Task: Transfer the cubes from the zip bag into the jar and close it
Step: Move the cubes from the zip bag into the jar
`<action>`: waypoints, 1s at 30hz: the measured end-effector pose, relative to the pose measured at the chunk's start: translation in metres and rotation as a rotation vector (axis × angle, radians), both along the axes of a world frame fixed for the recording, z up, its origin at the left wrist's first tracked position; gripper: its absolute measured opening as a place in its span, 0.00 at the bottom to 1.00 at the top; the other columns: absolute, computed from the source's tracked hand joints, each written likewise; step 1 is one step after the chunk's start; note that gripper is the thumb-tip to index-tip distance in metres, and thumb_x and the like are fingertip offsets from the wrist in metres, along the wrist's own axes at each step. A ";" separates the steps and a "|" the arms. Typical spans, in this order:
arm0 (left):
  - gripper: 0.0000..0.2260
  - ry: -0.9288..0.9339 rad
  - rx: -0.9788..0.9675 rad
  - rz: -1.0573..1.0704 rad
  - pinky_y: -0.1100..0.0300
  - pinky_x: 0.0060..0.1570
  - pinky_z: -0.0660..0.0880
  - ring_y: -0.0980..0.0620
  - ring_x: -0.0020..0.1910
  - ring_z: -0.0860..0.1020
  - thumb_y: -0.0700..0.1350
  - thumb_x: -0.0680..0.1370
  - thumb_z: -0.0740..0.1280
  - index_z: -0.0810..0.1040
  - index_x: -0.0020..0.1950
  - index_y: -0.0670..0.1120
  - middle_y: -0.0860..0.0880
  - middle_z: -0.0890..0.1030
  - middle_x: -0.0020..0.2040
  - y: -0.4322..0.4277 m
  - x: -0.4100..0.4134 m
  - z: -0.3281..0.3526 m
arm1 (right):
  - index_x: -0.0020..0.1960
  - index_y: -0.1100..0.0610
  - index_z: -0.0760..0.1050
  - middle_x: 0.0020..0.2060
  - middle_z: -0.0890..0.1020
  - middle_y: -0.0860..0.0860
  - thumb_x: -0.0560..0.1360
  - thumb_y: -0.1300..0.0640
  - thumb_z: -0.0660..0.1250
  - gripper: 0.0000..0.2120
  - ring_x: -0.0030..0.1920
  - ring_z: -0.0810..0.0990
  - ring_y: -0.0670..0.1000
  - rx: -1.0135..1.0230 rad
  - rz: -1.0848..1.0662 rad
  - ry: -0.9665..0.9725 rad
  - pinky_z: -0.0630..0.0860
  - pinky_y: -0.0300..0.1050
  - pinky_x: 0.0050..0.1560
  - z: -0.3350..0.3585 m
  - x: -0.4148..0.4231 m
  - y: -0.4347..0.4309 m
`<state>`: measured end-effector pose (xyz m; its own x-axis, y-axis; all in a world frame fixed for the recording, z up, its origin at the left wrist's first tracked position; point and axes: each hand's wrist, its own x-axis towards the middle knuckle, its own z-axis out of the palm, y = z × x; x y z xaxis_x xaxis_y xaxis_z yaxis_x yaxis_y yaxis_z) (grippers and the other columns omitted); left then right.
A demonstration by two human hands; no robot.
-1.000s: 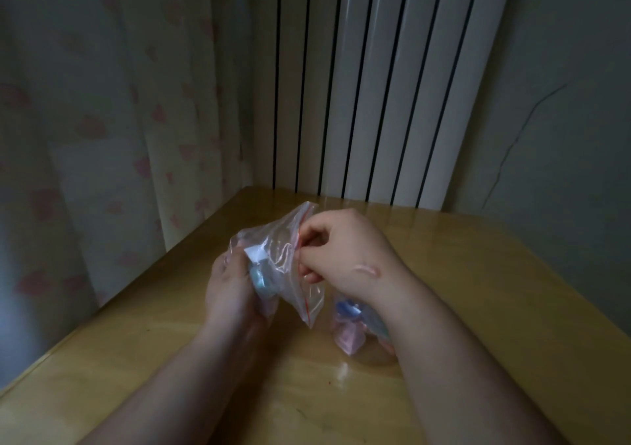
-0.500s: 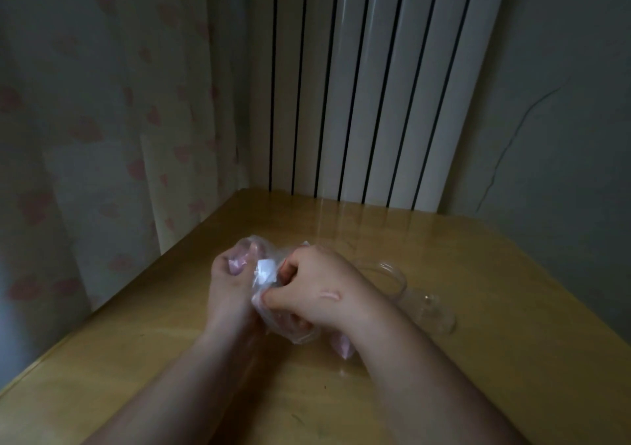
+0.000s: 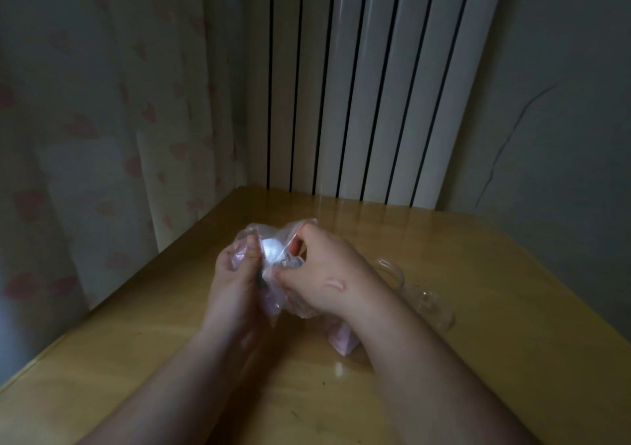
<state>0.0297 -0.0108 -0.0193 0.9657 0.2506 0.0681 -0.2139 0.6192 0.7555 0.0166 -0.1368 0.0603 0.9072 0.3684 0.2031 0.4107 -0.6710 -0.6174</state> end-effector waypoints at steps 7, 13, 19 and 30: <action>0.22 -0.056 -0.117 -0.089 0.63 0.29 0.78 0.49 0.42 0.82 0.51 0.81 0.62 0.69 0.70 0.39 0.37 0.78 0.59 0.003 0.001 0.000 | 0.45 0.46 0.75 0.44 0.81 0.47 0.75 0.51 0.69 0.03 0.45 0.81 0.53 0.198 -0.055 -0.097 0.82 0.54 0.45 0.010 0.007 -0.010; 0.25 -0.073 -0.121 -0.112 0.67 0.26 0.75 0.54 0.36 0.81 0.54 0.79 0.63 0.71 0.69 0.38 0.41 0.81 0.51 0.003 0.001 -0.002 | 0.49 0.47 0.77 0.46 0.82 0.50 0.74 0.59 0.67 0.08 0.45 0.83 0.54 0.167 -0.229 -0.156 0.83 0.54 0.46 0.025 0.019 -0.040; 0.23 -0.044 -0.120 -0.099 0.63 0.32 0.77 0.50 0.41 0.81 0.55 0.78 0.64 0.73 0.67 0.41 0.41 0.82 0.53 0.003 0.001 -0.003 | 0.43 0.49 0.75 0.42 0.82 0.53 0.68 0.60 0.69 0.08 0.43 0.83 0.55 0.048 -0.363 -0.097 0.83 0.55 0.45 0.035 0.022 -0.062; 0.20 0.099 -0.188 -0.041 0.63 0.25 0.77 0.52 0.36 0.84 0.57 0.80 0.61 0.73 0.68 0.48 0.41 0.80 0.60 0.002 -0.002 0.001 | 0.44 0.59 0.83 0.44 0.84 0.55 0.69 0.62 0.71 0.05 0.45 0.82 0.54 -0.251 -0.413 -0.022 0.82 0.47 0.46 0.043 0.013 -0.065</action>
